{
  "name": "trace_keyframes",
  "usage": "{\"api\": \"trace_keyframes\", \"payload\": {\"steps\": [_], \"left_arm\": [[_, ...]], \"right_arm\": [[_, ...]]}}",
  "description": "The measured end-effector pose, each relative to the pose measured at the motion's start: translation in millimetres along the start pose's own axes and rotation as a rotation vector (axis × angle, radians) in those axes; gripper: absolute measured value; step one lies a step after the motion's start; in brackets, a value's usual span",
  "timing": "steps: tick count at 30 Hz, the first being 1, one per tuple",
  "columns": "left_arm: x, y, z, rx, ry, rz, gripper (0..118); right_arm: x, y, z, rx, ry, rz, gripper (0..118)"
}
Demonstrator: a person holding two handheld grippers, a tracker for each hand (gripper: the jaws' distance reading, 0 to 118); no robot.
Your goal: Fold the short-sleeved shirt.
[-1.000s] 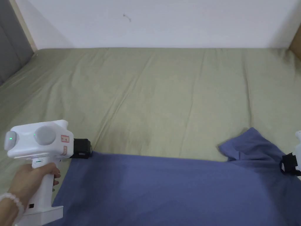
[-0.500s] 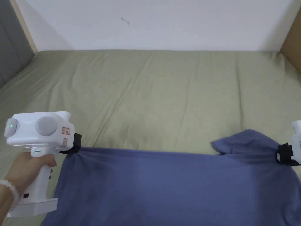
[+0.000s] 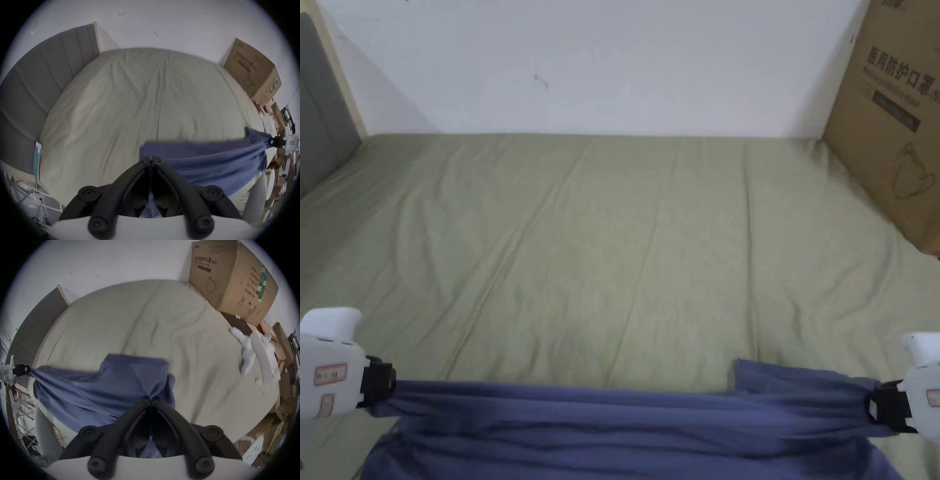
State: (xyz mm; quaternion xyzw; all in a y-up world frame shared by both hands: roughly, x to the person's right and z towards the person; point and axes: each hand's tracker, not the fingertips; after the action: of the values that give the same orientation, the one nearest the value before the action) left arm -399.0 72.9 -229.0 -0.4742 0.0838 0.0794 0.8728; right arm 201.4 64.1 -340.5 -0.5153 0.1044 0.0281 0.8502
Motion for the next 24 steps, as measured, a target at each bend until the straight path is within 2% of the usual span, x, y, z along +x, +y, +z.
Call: {"api": "trace_keyframes", "payload": {"steps": [5, 12, 13, 15, 16, 17, 22, 23, 24], "left_arm": [[-17, -65, -9, -0.075, -0.015, 0.077, 1], [-20, -98, -19, -0.11, 0.0, 0.101, 4], [-17, -100, -18, -0.105, 0.008, 0.094, 11], [-16, -96, -16, -0.095, 0.07, 0.076, 55], [-18, -94, -14, -0.104, 0.088, 0.079, 77], [-20, -94, -8, -0.097, 0.071, 0.096, 91], [-25, -79, 23, 0.0, -0.069, 0.223, 88], [-24, -77, 28, 0.021, -0.097, 0.226, 76], [-22, -75, 31, 0.042, -0.124, 0.227, 55]], "right_arm": [[-2, -78, -1, -0.075, -0.002, -0.031, 0], [-7, -104, -3, -0.059, -0.004, -0.109, 0], [-9, -100, -1, -0.058, -0.004, -0.104, 7], [-14, -96, 2, -0.045, -0.054, -0.048, 47], [-17, -95, 4, -0.044, -0.081, -0.017, 62], [-20, -93, 9, -0.039, -0.094, -0.006, 64], [-38, -73, 35, 0.07, -0.063, -0.009, 64], [-44, -68, 38, 0.096, -0.049, 0.006, 62], [-51, -64, 39, 0.111, -0.041, 0.016, 57]]}}
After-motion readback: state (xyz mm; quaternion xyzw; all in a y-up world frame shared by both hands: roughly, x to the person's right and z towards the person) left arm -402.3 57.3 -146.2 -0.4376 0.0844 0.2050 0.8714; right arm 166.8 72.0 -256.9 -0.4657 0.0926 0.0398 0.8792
